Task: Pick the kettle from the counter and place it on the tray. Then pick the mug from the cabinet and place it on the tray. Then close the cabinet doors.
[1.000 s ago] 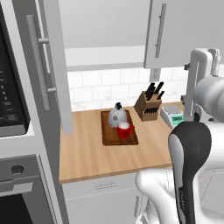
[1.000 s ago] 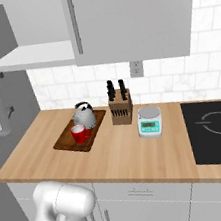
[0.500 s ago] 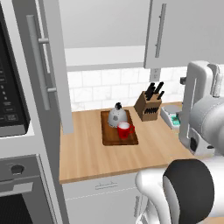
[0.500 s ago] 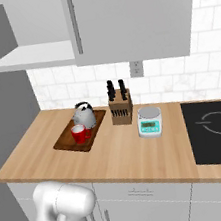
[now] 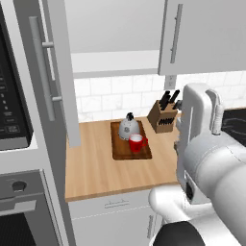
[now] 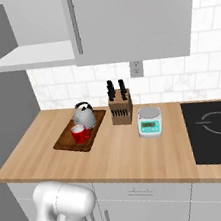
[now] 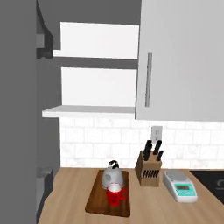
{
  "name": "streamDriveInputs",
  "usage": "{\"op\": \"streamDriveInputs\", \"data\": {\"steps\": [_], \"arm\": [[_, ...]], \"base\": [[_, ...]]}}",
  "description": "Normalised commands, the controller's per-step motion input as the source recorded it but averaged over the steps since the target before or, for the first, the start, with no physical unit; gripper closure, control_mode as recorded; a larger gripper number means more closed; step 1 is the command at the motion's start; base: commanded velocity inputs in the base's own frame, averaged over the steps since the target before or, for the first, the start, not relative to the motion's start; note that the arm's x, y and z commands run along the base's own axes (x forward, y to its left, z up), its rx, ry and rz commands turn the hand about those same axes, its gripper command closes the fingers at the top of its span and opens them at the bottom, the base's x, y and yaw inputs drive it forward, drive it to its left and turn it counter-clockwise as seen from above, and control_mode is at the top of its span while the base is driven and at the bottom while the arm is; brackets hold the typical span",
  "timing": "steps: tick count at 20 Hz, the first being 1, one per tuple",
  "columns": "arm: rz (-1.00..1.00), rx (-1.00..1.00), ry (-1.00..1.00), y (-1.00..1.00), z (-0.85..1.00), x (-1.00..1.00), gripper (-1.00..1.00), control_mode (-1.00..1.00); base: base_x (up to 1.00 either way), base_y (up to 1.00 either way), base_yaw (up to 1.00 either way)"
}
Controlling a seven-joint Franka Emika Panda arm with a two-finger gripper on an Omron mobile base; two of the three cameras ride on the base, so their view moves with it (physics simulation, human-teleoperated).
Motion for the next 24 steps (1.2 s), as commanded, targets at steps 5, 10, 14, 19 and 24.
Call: {"op": "streamDriveInputs", "data": {"steps": [5,10,14,19,24], "arm": [[-0.01,-0.05,0.0,0.76,-0.07,-0.02,-1.0,-1.0],[-0.02,-0.04,-0.05,0.65,-0.14,0.0,-1.0,-1.0],[-0.01,-0.04,-0.08,0.58,-0.3,0.06,-1.0,-1.0],[0.0,-0.03,-0.09,0.62,-0.32,0.2,-1.0,-1.0],[0.0,0.0,-0.08,0.61,-0.13,0.18,-1.0,-1.0]], "base": [[0.0,0.0,0.0],[0.0,0.0,0.0],[0.0,0.0,0.0],[0.0,0.0,0.0],[0.0,0.0,0.0]]}}
